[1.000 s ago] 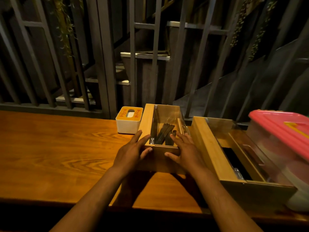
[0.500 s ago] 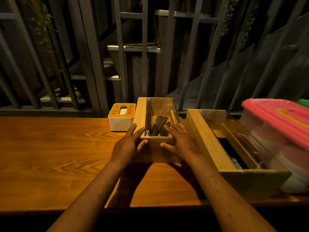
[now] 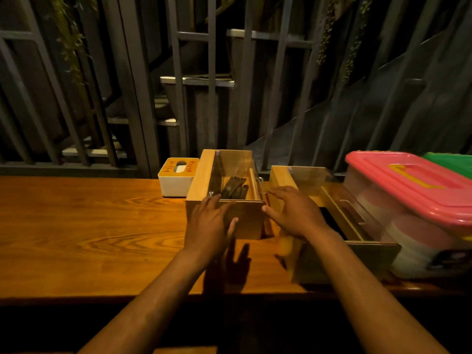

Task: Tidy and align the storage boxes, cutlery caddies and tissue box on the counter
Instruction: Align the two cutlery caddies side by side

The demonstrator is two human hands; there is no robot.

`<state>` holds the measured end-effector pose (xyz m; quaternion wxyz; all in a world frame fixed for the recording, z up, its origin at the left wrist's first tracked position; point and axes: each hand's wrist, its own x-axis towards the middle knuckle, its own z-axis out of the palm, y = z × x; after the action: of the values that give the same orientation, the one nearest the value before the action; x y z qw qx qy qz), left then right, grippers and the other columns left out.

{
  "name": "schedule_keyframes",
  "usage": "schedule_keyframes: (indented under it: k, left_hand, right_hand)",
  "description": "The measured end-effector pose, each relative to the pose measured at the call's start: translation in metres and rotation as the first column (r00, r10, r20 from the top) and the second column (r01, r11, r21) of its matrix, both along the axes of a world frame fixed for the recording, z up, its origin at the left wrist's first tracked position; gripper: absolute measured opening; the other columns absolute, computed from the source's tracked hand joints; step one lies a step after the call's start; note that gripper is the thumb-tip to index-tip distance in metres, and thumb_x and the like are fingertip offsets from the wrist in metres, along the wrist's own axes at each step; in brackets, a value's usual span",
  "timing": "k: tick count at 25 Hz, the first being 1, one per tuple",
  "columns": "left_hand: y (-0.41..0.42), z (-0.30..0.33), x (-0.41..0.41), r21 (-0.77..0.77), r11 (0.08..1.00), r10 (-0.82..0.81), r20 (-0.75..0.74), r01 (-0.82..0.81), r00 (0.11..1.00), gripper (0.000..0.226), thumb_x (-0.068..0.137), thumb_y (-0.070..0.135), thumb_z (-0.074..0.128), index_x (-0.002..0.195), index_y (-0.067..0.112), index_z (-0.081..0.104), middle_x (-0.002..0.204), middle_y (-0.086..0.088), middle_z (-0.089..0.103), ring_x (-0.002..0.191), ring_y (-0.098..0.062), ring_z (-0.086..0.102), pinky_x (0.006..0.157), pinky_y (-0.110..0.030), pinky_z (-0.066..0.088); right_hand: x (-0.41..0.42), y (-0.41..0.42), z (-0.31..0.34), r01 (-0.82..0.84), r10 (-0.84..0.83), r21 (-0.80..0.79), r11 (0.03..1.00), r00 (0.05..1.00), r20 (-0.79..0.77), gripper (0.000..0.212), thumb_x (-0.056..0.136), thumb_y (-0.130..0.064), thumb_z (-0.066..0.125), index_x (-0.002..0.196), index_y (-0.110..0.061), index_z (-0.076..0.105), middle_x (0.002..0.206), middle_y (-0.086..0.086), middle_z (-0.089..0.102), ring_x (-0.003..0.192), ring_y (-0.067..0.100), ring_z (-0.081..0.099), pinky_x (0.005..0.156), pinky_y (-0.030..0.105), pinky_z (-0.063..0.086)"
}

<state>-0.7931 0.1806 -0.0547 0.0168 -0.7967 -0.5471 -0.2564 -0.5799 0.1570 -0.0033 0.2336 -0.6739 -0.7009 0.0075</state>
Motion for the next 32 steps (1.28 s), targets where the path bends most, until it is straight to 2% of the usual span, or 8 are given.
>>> schedule_keyframes:
  k: [2,5,10,15,21,25,29,32]
  left_hand:
    - [-0.025,0.001,0.029,0.013,0.995,-0.096,0.059,0.096,0.994,0.047,0.092,0.049,0.048,0.137,0.037,0.046,0.148,0.001,0.044,0.14,-0.023,0.033,0.11,-0.044,0.035]
    - [-0.06,0.0,0.084,0.024,0.987,-0.159,0.146,0.157,0.976,0.046,0.092,0.048,0.05,0.136,0.035,0.049,0.147,0.001,0.045,0.139,-0.024,0.034,0.111,-0.04,0.031]
    - [-0.089,-0.012,0.155,-0.069,0.988,-0.125,0.159,0.137,0.979,0.054,0.092,0.062,0.036,0.143,0.043,0.037,0.156,0.005,0.033,0.145,-0.019,0.025,0.113,-0.04,0.032]
    - [-0.098,-0.029,0.18,-0.07,0.998,0.002,0.138,0.007,0.99,0.058,0.089,0.066,0.035,0.144,0.048,0.028,0.161,0.01,0.019,0.144,-0.014,0.026,0.102,-0.039,0.046]
    - [-0.079,-0.03,0.18,-0.021,0.998,0.06,0.124,-0.058,0.991,0.054,0.09,0.06,0.041,0.143,0.046,0.036,0.158,0.009,0.028,0.137,-0.015,0.04,0.086,-0.032,0.052]
    - [-0.059,-0.031,0.18,-0.029,0.996,0.089,0.103,-0.086,0.991,0.053,0.092,0.057,0.045,0.143,0.045,0.036,0.159,0.009,0.027,0.132,-0.017,0.046,0.078,-0.03,0.053]
    - [-0.037,-0.031,0.176,-0.006,0.998,0.065,0.089,-0.065,0.994,0.053,0.092,0.056,0.045,0.143,0.041,0.039,0.157,0.004,0.032,0.135,-0.021,0.043,0.095,-0.037,0.048]
    - [-0.022,-0.026,0.174,0.009,0.999,0.042,0.029,-0.042,0.999,0.052,0.094,0.054,0.043,0.144,0.039,0.038,0.157,0.001,0.033,0.142,-0.022,0.033,0.114,-0.044,0.027]
  right_hand:
    - [0.035,-0.023,0.002,0.01,-0.01,0.006,1.0,0.996,-0.083,0.058,0.083,-0.052,0.062,0.136,-0.033,0.049,0.143,-0.002,0.05,0.129,0.019,0.048,0.103,0.043,0.044]
    - [0.099,-0.057,-0.005,0.003,-0.004,-0.005,1.0,0.998,-0.07,0.062,0.08,-0.058,0.064,0.135,-0.031,0.053,0.141,-0.004,0.053,0.128,0.018,0.048,0.101,0.03,0.038]
    - [0.175,-0.089,-0.033,-0.018,0.012,-0.063,0.998,0.995,-0.097,0.087,0.064,-0.084,0.053,0.138,-0.039,0.046,0.152,-0.009,0.037,0.142,0.015,0.029,0.114,0.045,0.03]
    - [0.195,-0.086,-0.054,-0.115,0.114,-0.044,0.992,0.993,-0.032,0.085,0.073,-0.061,0.068,0.145,-0.046,0.026,0.16,-0.011,0.016,0.149,0.015,0.002,0.12,0.045,0.015]
    - [0.195,-0.06,-0.06,-0.158,0.156,-0.011,0.987,0.984,-0.082,0.082,0.075,-0.057,0.069,0.145,-0.042,0.028,0.16,-0.009,0.018,0.149,0.017,0.0,0.121,0.043,0.006]
    - [0.195,-0.033,-0.066,-0.157,0.158,0.014,0.987,0.985,-0.065,0.084,0.072,-0.058,0.072,0.144,-0.04,0.033,0.158,-0.004,0.025,0.149,0.023,0.007,0.12,0.048,0.011]
    - [0.193,-0.012,-0.067,-0.145,0.148,0.041,0.989,0.986,-0.071,0.084,0.07,-0.057,0.074,0.143,-0.039,0.037,0.156,-0.003,0.031,0.148,0.024,0.014,0.119,0.045,0.016]
    - [0.194,0.004,-0.068,-0.145,0.149,0.059,0.988,0.986,-0.07,0.083,0.069,-0.058,0.074,0.142,-0.039,0.038,0.155,-0.003,0.032,0.148,0.024,0.015,0.119,0.044,0.018]
